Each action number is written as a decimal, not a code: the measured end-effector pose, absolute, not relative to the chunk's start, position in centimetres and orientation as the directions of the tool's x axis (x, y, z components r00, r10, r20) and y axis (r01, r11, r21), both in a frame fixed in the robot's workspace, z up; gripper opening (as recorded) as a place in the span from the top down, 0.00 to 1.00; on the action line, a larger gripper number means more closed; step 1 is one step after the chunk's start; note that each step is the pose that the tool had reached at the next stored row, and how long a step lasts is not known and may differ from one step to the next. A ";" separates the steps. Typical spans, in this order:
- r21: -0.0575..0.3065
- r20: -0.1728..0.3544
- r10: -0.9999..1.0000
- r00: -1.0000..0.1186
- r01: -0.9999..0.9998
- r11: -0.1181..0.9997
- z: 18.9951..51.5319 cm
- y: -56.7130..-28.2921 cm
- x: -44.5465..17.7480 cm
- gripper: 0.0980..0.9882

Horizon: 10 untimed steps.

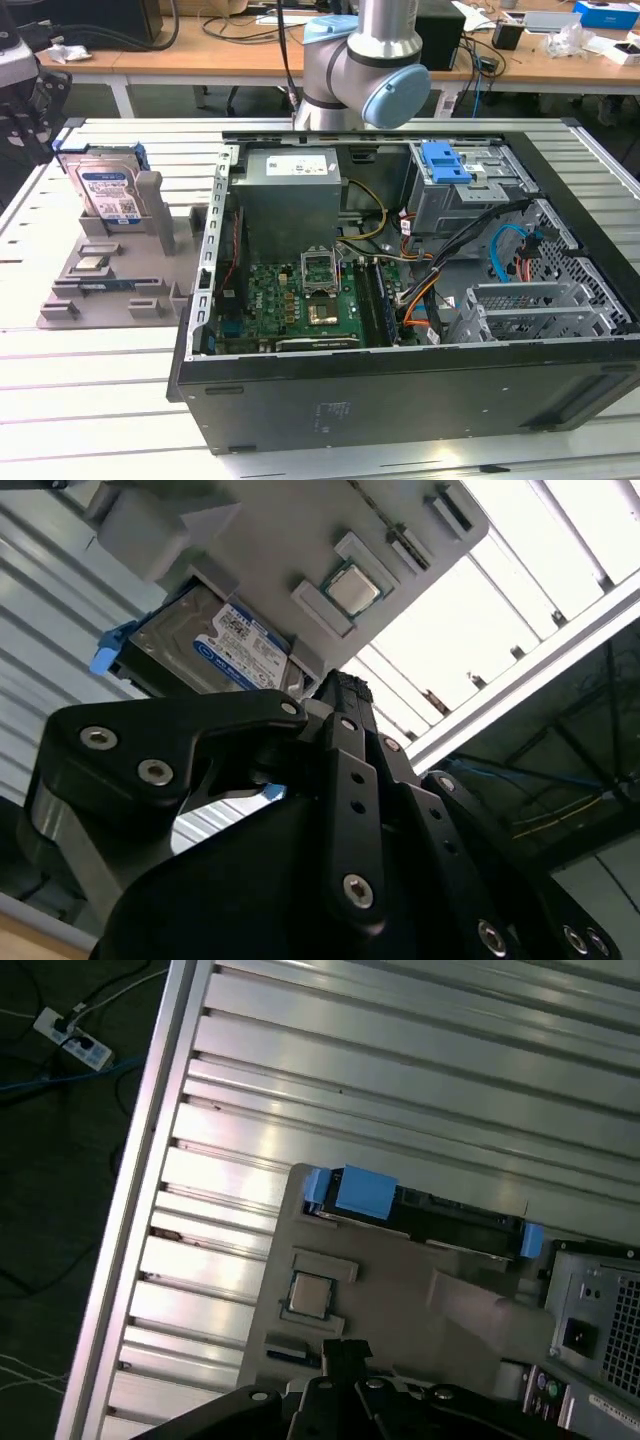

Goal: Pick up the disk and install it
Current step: 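Pick up the disk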

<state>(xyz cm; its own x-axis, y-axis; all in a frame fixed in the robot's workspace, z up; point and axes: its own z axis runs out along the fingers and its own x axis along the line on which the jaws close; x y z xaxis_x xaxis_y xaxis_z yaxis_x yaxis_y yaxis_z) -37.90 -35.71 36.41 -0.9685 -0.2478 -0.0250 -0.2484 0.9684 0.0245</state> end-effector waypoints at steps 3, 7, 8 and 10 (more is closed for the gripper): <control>0.024 -0.025 -0.310 -0.950 -0.310 0.950 36.4 -35.7 -37.9 0.99; 0.024 -0.025 -0.428 -0.903 -0.429 0.903 36.4 -35.7 -37.9 0.99; 0.024 -0.025 -0.440 -0.898 -0.441 0.897 36.4 -35.7 -37.9 0.99; 0.024 -0.025 -0.462 -0.887 -0.462 0.886 36.4 -35.7 -37.9 0.99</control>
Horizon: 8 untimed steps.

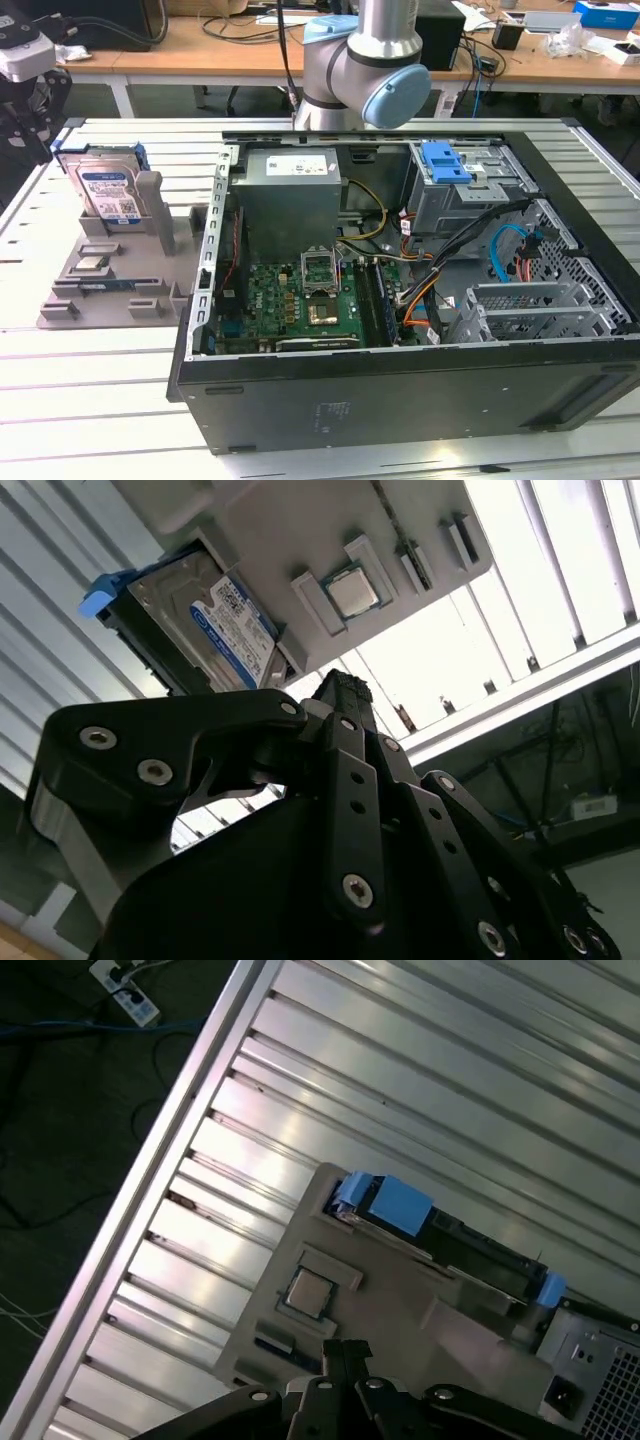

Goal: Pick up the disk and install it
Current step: 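Pick up the disk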

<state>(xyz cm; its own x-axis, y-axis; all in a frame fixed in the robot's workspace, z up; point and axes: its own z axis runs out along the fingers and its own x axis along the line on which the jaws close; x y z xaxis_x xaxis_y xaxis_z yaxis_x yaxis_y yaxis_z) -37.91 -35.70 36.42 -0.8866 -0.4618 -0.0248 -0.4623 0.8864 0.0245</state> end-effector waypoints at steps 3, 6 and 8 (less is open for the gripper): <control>0.024 -0.025 -0.494 -0.869 -0.495 0.869 36.4 -35.7 -37.9 0.99; 0.024 -0.025 -0.545 -0.838 -0.546 0.837 36.4 -35.7 -37.9 0.99; 0.024 -0.025 -0.578 -0.815 -0.579 0.815 36.4 -35.7 -37.9 0.99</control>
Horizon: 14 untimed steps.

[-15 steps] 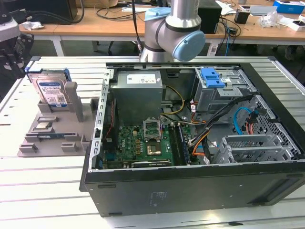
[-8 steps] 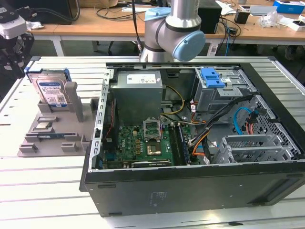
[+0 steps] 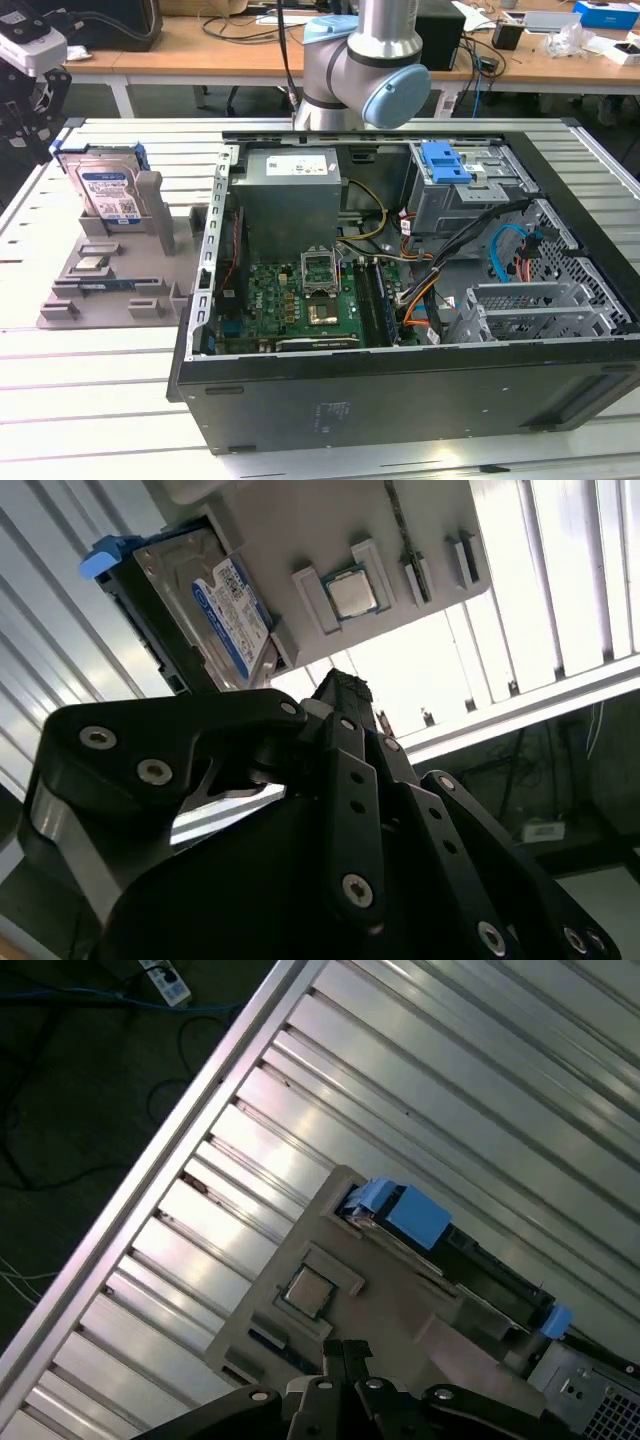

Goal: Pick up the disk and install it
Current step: 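Pick up the disk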

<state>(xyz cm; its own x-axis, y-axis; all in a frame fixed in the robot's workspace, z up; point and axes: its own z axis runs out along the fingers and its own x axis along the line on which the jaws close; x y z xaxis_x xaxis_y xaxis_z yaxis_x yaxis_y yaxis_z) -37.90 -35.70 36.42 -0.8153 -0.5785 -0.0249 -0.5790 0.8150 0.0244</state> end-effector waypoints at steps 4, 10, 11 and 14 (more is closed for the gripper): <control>0.024 -0.025 -0.621 -0.783 -0.622 0.783 36.4 -35.7 -37.9 0.99; 0.024 -0.025 -0.679 -0.734 -0.679 0.733 36.4 -35.7 -37.9 0.99; 0.024 -0.025 -0.686 -0.727 -0.687 0.726 36.4 -35.7 -37.9 0.99; 0.024 -0.025 -0.713 -0.701 -0.713 0.700 36.4 -35.7 -37.9 0.99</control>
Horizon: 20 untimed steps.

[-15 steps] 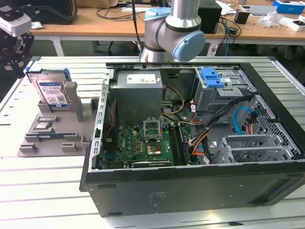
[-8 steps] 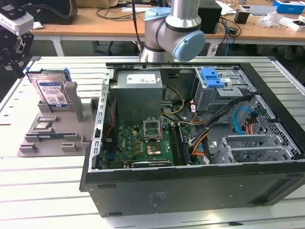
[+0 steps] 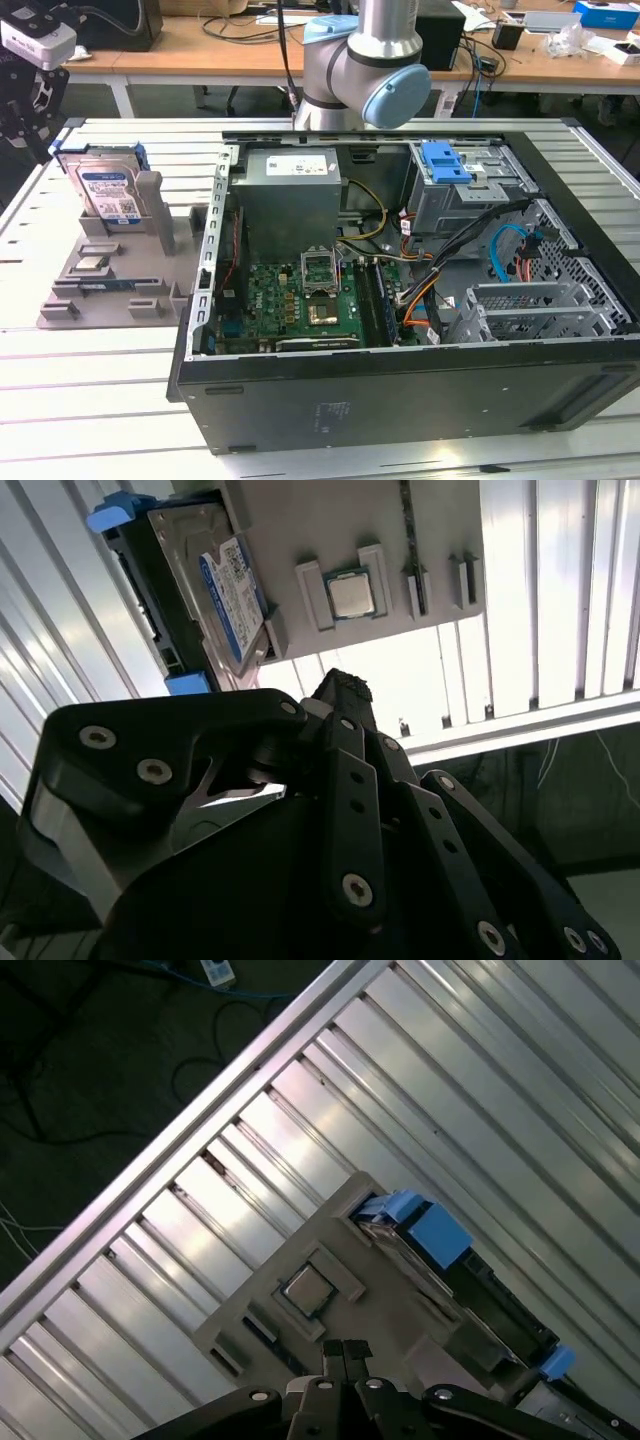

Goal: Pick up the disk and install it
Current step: 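Pick up the disk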

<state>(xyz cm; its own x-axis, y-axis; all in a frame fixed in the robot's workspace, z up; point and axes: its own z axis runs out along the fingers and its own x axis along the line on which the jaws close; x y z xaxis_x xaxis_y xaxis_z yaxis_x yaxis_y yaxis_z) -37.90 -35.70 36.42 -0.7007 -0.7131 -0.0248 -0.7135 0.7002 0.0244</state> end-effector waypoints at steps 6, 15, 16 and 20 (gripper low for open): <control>0.024 -0.025 -0.771 -0.636 -0.772 0.635 36.4 -35.7 -37.9 0.99; 0.024 -0.025 -0.819 -0.574 -0.819 0.573 36.4 -35.7 -37.9 0.99; 0.024 -0.025 -0.821 -0.570 -0.821 0.570 36.4 -35.7 -37.9 0.99; 0.024 -0.025 -0.837 -0.547 -0.837 0.546 36.4 -35.7 -37.9 0.99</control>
